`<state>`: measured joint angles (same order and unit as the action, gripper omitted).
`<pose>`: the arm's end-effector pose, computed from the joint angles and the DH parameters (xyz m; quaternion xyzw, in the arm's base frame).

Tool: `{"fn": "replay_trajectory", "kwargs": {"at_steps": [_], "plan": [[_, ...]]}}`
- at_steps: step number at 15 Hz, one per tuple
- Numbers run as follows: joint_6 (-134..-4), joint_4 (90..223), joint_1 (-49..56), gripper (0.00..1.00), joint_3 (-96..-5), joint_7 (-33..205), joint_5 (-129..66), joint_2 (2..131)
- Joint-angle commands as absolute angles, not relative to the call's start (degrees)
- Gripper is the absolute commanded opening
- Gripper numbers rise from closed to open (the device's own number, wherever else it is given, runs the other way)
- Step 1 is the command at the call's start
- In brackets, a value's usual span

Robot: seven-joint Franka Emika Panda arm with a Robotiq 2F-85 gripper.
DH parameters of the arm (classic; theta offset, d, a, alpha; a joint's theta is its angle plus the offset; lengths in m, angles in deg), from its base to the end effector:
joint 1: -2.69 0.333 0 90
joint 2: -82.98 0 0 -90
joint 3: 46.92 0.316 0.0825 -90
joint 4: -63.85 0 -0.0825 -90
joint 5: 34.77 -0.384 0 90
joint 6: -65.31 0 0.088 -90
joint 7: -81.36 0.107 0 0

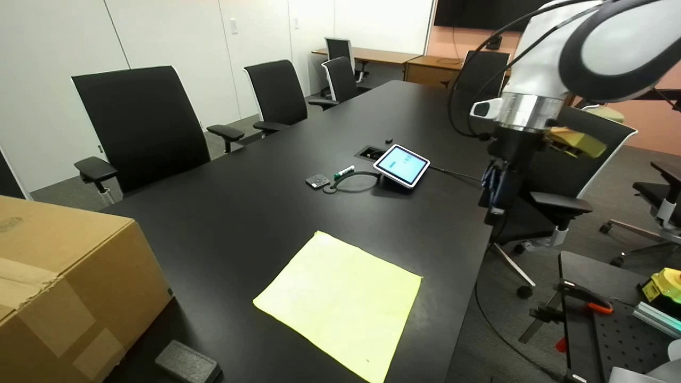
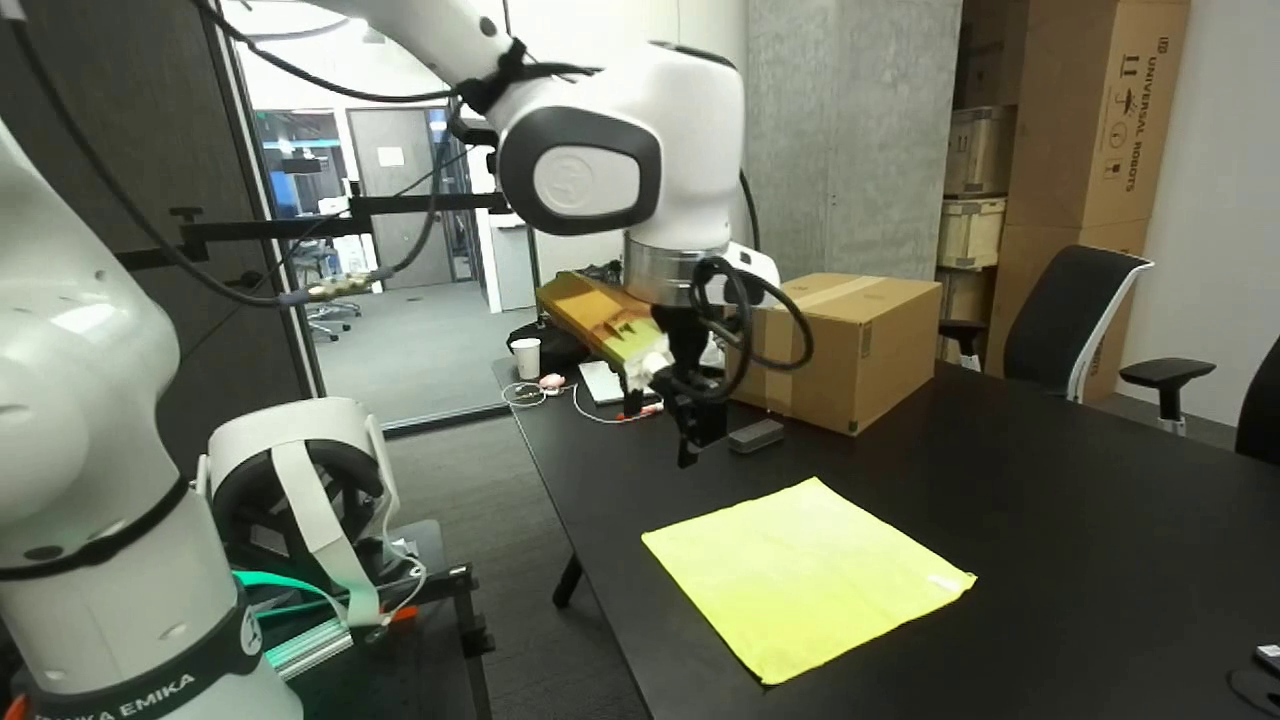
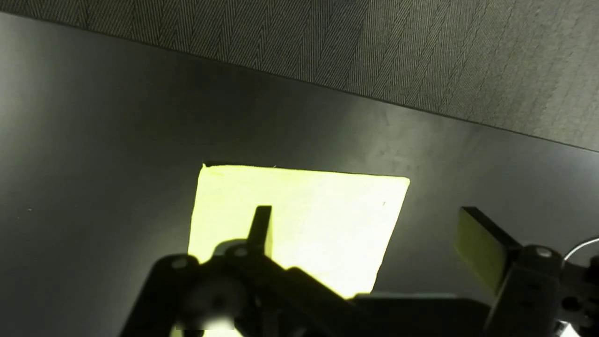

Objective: Fold the yellow towel in half from bottom to top.

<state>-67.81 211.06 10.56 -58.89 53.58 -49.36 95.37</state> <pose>0.4279 -0.0242 0.3363 -0.9862 -0.1193 -0.0126 0.1141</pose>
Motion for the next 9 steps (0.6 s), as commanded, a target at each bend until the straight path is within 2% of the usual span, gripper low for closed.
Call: {"fn": "replay_trajectory", "kwargs": {"at_steps": [1, 9], "plan": [[-73.42, 201.77, 9.12, 1.00, -57.46, 47.28, -56.20, 81.02], [-85.65, 191.16, -1.06, 1.00, -46.20, 48.52, -62.94, 59.45]]}}
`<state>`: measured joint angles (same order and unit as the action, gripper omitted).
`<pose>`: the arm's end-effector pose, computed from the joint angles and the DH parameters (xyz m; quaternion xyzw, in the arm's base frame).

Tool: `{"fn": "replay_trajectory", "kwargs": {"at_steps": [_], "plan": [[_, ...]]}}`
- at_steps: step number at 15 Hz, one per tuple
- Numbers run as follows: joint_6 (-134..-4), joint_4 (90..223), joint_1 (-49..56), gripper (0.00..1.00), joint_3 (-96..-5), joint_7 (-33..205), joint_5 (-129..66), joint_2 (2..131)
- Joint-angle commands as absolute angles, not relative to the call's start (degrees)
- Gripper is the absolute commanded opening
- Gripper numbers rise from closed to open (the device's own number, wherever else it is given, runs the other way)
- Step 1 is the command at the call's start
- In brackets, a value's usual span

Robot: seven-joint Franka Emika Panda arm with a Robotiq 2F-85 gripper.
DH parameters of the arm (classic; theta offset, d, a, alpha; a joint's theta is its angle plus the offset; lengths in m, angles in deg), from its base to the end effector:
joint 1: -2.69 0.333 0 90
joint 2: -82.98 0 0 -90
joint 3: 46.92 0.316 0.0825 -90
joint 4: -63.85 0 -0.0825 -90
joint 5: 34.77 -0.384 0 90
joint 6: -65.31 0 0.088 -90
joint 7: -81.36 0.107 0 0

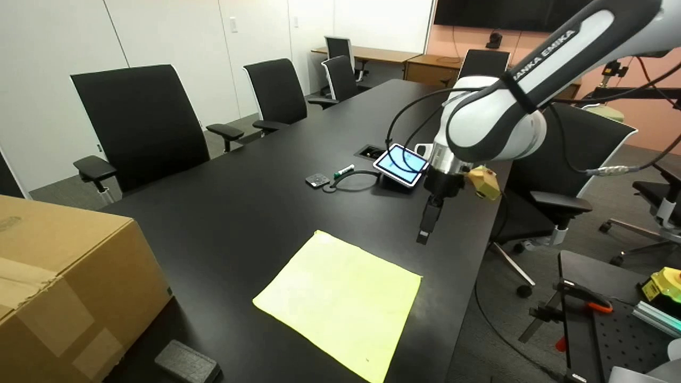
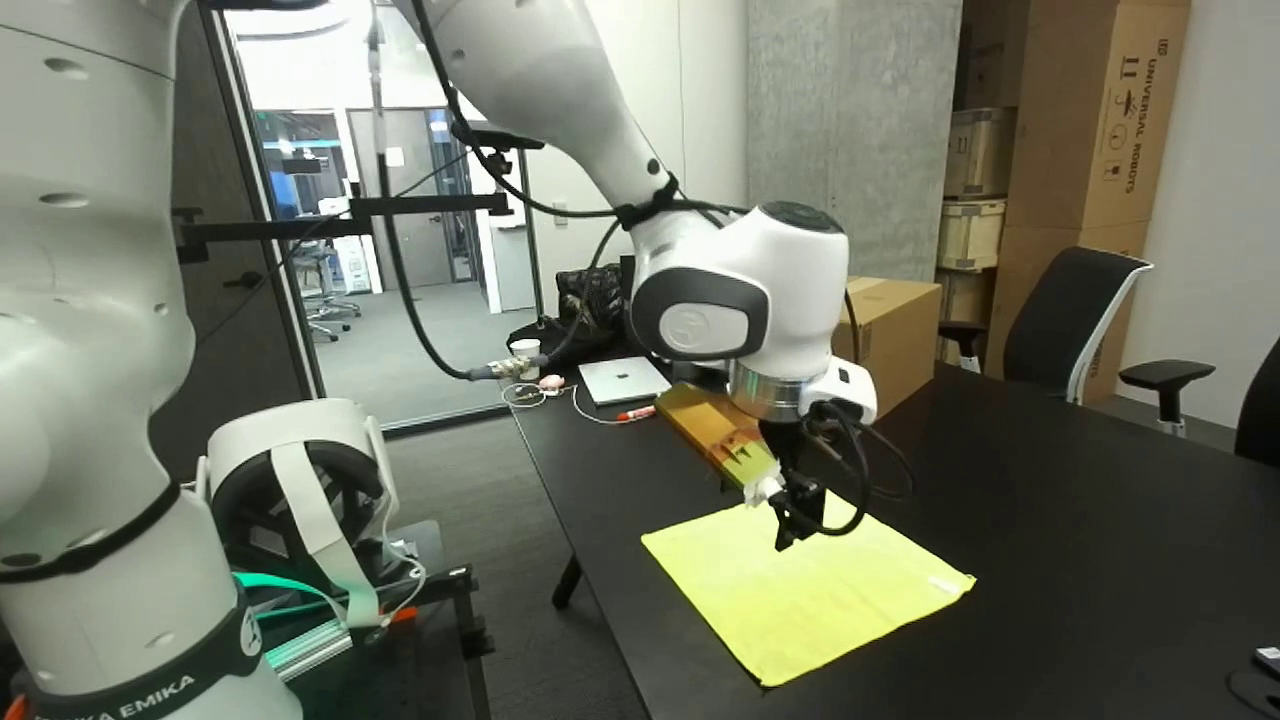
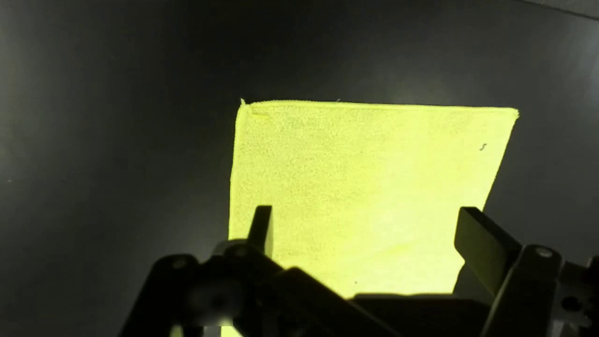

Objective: Fold the yellow towel in half from bottom to top.

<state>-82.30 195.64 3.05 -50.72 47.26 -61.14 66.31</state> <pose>0.5244 -0.0398 0.2192 -0.9911 -0.0724 -0.0309 0.1073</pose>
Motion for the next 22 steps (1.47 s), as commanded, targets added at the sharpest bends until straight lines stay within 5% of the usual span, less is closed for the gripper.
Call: {"fn": "replay_trajectory", "kwargs": {"at_steps": [1, 22], "plan": [[-86.68, 190.49, -2.31, 1.00, -45.00, 50.06, -62.89, 57.47], [-90.09, 183.04, -3.13, 1.00, -45.39, 90.10, -58.22, 39.68]]}}
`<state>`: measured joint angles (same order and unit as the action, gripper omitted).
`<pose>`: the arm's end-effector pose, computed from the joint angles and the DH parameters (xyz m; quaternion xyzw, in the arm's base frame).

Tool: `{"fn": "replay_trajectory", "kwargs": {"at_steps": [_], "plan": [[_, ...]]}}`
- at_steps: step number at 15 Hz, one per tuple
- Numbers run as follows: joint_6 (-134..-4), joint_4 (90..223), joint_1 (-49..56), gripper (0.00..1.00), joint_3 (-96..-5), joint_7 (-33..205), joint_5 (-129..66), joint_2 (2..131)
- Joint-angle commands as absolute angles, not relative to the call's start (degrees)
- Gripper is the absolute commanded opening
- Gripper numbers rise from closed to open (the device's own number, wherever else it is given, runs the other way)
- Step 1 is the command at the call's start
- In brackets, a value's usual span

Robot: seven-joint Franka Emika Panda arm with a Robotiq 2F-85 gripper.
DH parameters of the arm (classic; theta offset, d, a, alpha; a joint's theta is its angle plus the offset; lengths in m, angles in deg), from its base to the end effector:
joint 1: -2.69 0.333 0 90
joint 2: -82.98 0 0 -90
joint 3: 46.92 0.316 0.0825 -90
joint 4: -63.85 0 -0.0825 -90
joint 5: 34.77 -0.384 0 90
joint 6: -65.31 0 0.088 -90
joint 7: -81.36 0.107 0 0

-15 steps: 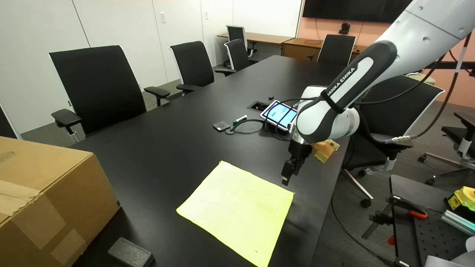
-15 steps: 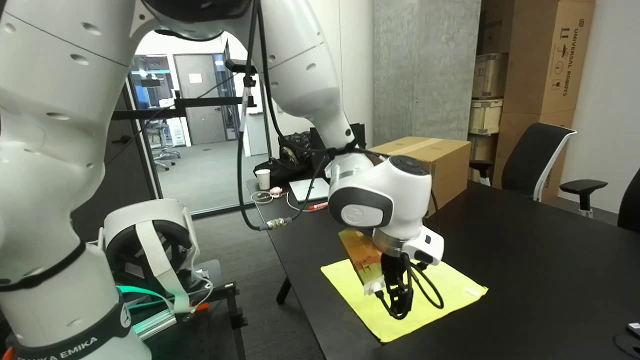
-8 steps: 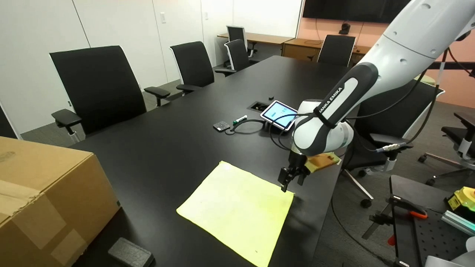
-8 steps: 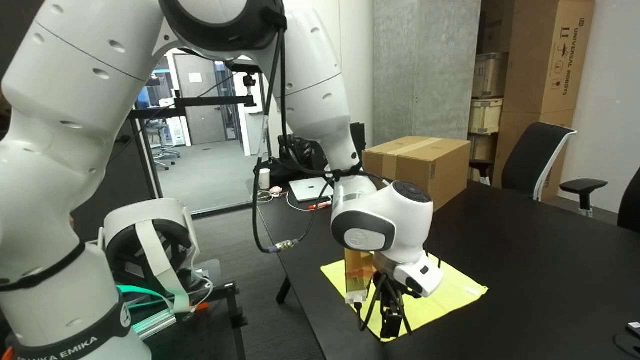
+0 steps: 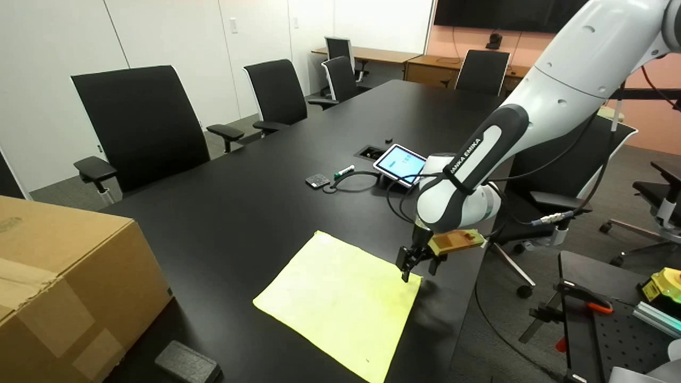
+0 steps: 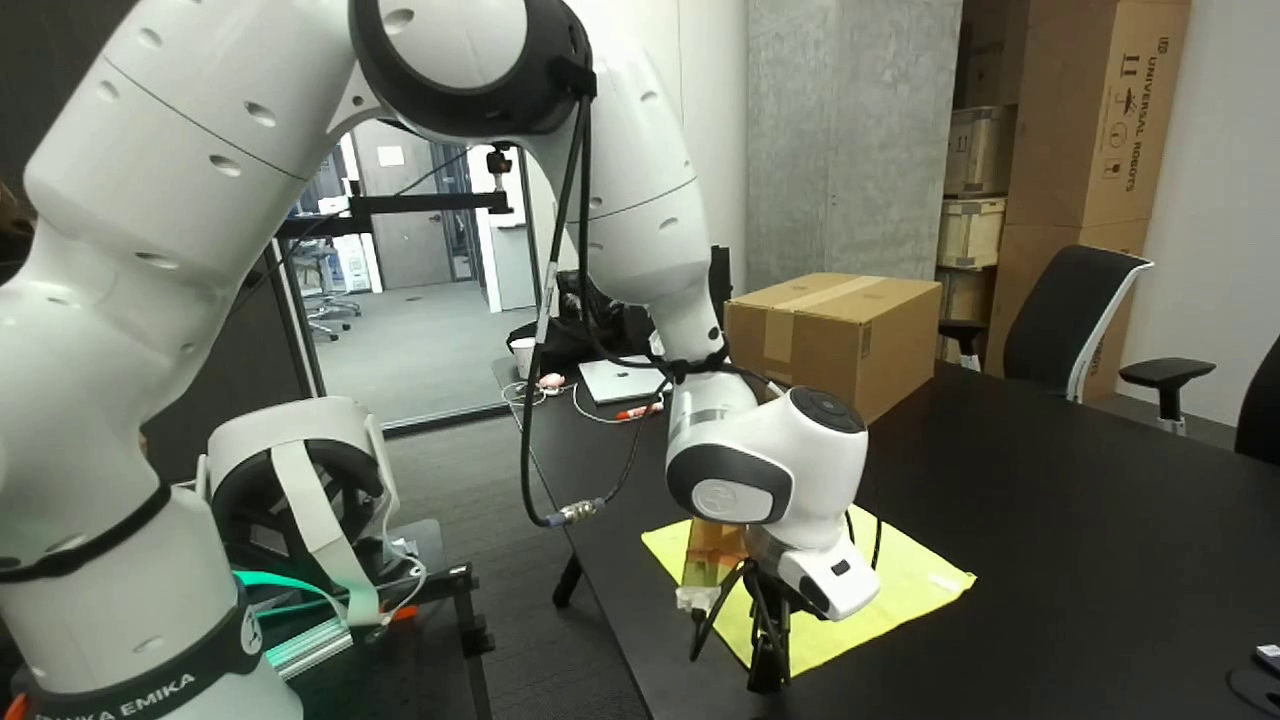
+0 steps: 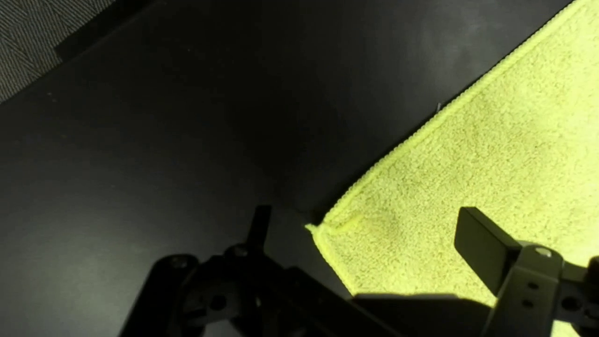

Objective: Fold the yellow towel in half from bottom to top.

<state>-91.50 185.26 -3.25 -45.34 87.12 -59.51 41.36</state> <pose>0.5323 -0.0555 0.0541 -0.9521 0.2892 0.0555 0.0820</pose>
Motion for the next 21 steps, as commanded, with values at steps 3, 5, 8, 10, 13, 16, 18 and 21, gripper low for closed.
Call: {"fn": "replay_trajectory", "kwargs": {"at_steps": [3, 5, 8, 10, 13, 16, 18, 21], "plan": [[-89.26, 181.87, -2.11, 1.00, -46.15, 91.82, -57.22, 38.08], [-88.97, 181.20, -1.91, 1.00, -46.57, 92.95, -56.76, 37.21], [-88.87, 180.47, -1.75, 1.00, -47.07, 94.47, -56.53, 36.33], [-88.55, 180.24, -1.68, 1.00, -47.23, 95.12, -56.44, 36.27], [-88.26, 180.07, -1.50, 1.00, -47.59, 95.81, -56.22, 36.32], [-88.27, 180.30, -1.42, 0.94, -47.73, 95.92, -55.99, 36.71], [-88.05, 180.21, -1.07, 0.89, -48.08, 96.10, -55.58, 36.61], [-86.94, 179.97, -0.38, 0.73, -48.78, 96.57, -54.07, 36.41]]}}
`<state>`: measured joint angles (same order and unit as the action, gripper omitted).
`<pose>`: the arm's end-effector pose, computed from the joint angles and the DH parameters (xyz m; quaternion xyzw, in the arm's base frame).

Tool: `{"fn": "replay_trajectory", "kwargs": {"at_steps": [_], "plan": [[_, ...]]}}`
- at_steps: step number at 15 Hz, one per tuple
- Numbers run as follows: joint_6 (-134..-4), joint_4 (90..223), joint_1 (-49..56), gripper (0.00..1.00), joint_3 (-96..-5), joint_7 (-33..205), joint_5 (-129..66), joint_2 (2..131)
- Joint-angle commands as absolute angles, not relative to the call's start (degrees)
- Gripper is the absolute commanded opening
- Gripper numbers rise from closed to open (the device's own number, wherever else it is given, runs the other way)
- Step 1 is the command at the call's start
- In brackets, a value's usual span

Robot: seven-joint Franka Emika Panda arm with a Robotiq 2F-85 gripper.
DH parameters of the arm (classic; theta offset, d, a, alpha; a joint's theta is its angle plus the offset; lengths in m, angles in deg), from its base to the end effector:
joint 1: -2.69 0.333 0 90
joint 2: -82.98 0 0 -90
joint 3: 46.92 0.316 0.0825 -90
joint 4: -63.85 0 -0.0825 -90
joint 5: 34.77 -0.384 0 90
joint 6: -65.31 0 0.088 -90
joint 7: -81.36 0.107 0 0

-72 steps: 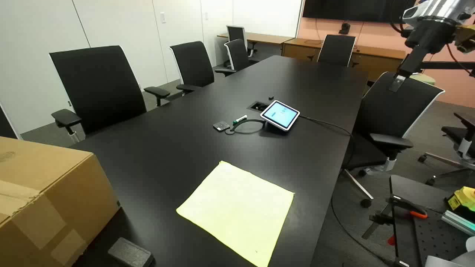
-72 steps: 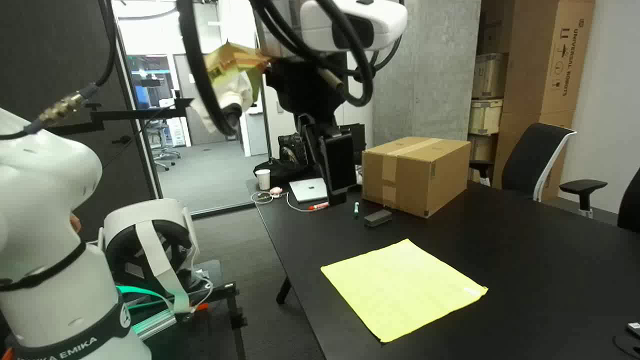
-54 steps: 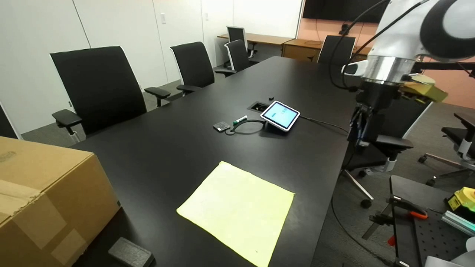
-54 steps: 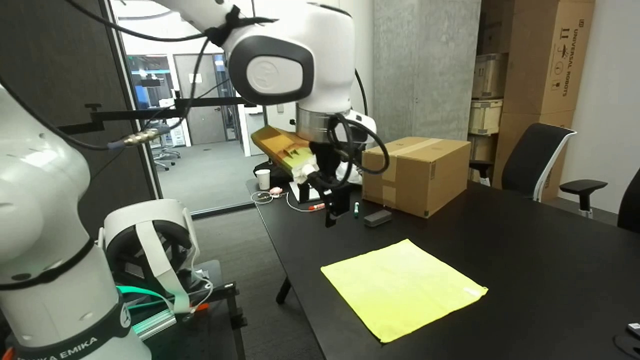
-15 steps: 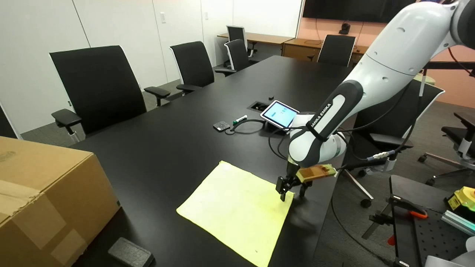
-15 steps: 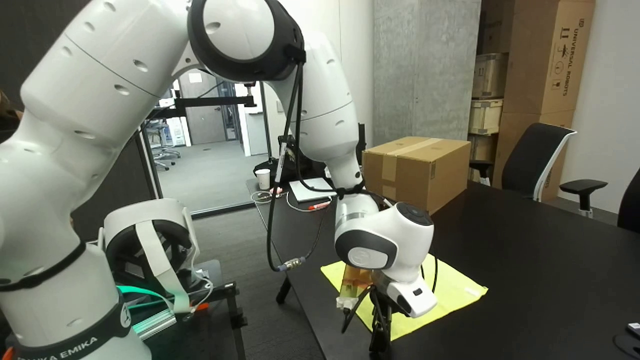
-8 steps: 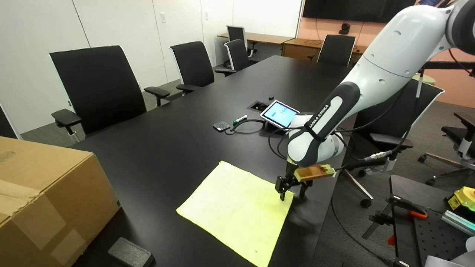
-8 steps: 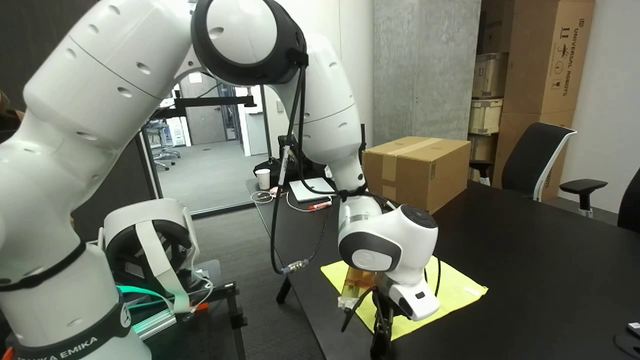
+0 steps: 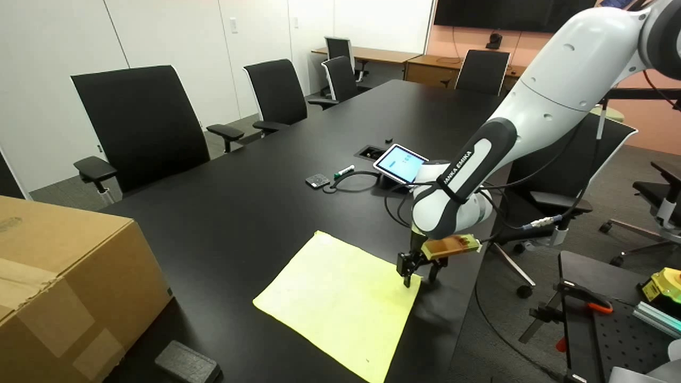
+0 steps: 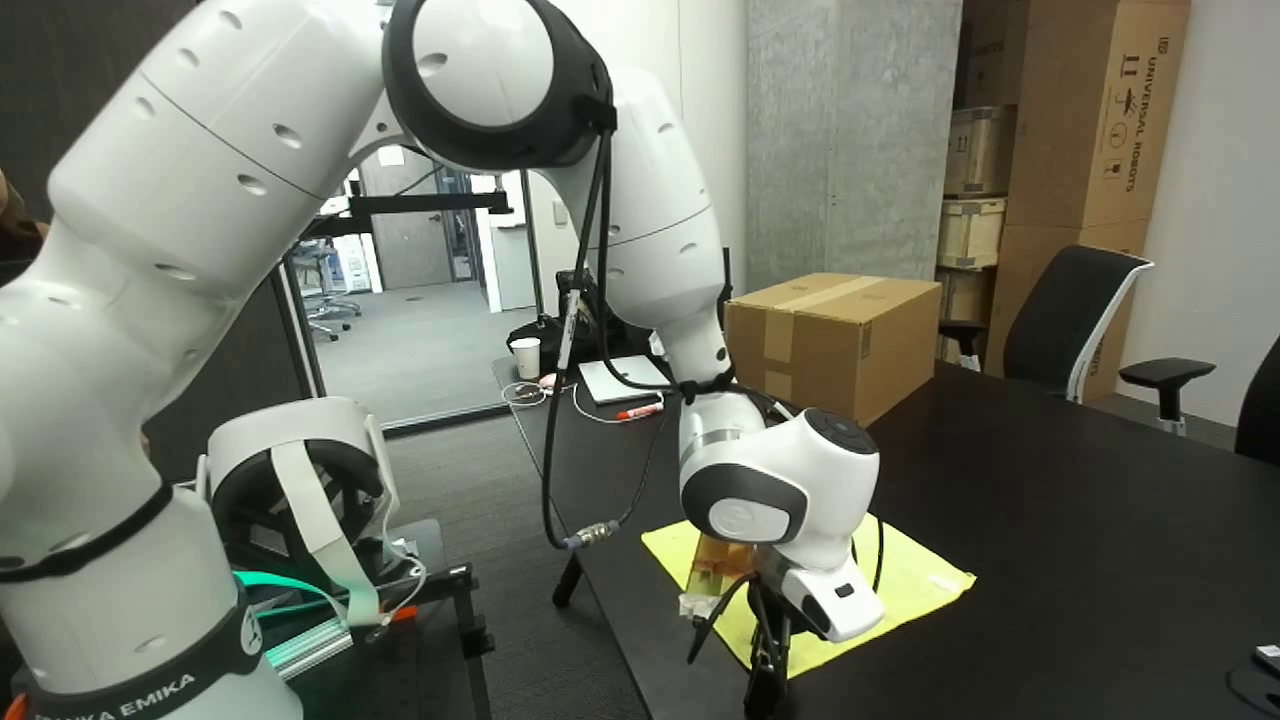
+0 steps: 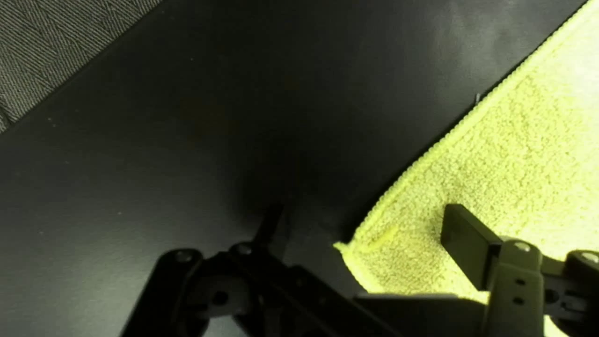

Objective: Fold the yellow towel in half from bottom to top.

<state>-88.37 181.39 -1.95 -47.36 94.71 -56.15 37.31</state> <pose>0.5375 -0.0597 0.0304 -0.9395 0.3263 0.0857 0.0593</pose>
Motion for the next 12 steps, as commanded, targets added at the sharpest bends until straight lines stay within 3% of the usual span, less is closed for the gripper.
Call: {"fn": "replay_trajectory", "kwargs": {"at_steps": [1, 2, 7, 10, 12], "plan": [[-86.57, 179.99, -0.24, 0.60, -48.97, 96.55, -53.58, 36.52], [-86.20, 179.93, -0.11, 0.47, -49.06, 96.53, -53.17, 36.65], [-84.45, 179.71, 0.66, 0.13, -49.79, 96.63, -51.50, 36.80], [-84.26, 180.90, 0.71, 0.05, -50.20, 96.54, -51.06, 37.84], [-84.70, 182.12, 0.46, 0.11, -50.09, 96.24, -51.32, 38.94]]}}
